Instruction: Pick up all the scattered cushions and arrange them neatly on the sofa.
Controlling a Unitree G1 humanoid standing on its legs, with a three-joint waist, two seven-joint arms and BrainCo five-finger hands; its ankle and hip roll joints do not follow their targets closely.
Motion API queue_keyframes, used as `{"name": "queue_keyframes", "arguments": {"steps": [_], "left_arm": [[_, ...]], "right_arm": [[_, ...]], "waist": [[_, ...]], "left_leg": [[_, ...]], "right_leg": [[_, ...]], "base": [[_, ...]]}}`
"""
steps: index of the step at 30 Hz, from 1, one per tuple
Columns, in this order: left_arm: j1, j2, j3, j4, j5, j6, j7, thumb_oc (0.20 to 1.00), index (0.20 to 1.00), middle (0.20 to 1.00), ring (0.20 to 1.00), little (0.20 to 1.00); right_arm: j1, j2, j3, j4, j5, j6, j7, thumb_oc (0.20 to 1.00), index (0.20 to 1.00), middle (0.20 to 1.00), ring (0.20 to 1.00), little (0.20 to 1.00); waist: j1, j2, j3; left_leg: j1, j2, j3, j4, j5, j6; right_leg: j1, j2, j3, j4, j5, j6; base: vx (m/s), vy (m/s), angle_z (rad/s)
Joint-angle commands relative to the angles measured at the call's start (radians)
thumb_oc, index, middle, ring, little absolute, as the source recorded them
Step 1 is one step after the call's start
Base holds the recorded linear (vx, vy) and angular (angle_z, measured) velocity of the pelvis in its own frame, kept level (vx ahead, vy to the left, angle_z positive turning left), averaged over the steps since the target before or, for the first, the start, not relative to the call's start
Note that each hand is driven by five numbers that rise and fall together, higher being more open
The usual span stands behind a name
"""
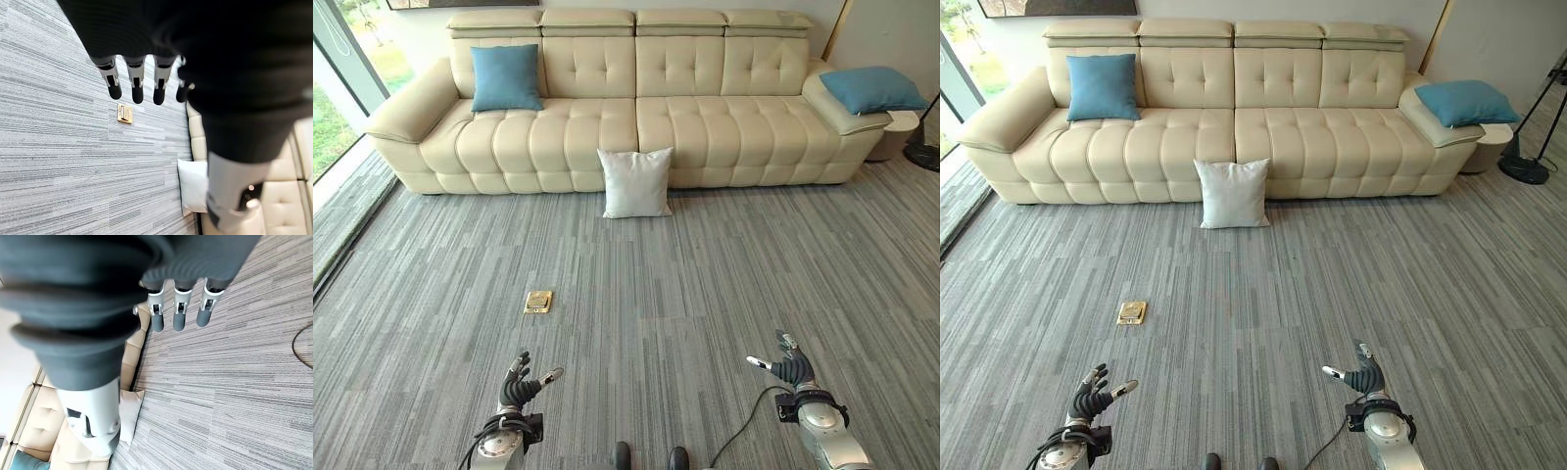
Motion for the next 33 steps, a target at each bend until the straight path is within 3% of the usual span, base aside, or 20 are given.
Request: {"name": "queue_keyframes", "arguments": {"steps": [1, 33], "left_arm": [[-0.055, 0.037, -0.012, -0.028, -0.016, -0.037, 0.003, 1.000, 1.000, 1.000, 1.000, 1.000], [-0.017, 0.032, -0.012, -0.070, 0.004, -0.016, -0.006, 1.000, 1.000, 1.000, 1.000, 1.000]], "right_arm": [[-0.025, 0.006, -0.017, -0.012, 0.013, -0.029, -0.012, 1.000, 1.000, 1.000, 1.000, 1.000], [0.004, 0.009, -0.019, -0.041, 0.027, -0.013, 0.002, 1.000, 1.000, 1.000, 1.000, 1.000]], "waist": [[0.013, -0.019, -0.034], [0.018, -0.007, -0.004]], "left_leg": [[0.026, 0.040, -0.019, -0.001, -0.082, -0.057], [0.024, 0.040, -0.030, -0.001, -0.090, -0.057]], "right_leg": [[0.007, -0.074, 0.018, 0.007, -0.085, 0.094], [0.012, -0.077, 0.006, 0.002, -0.094, 0.094]], "base": [[0.00, 0.000, 0.00], [0.00, -0.001, 0.00]]}}
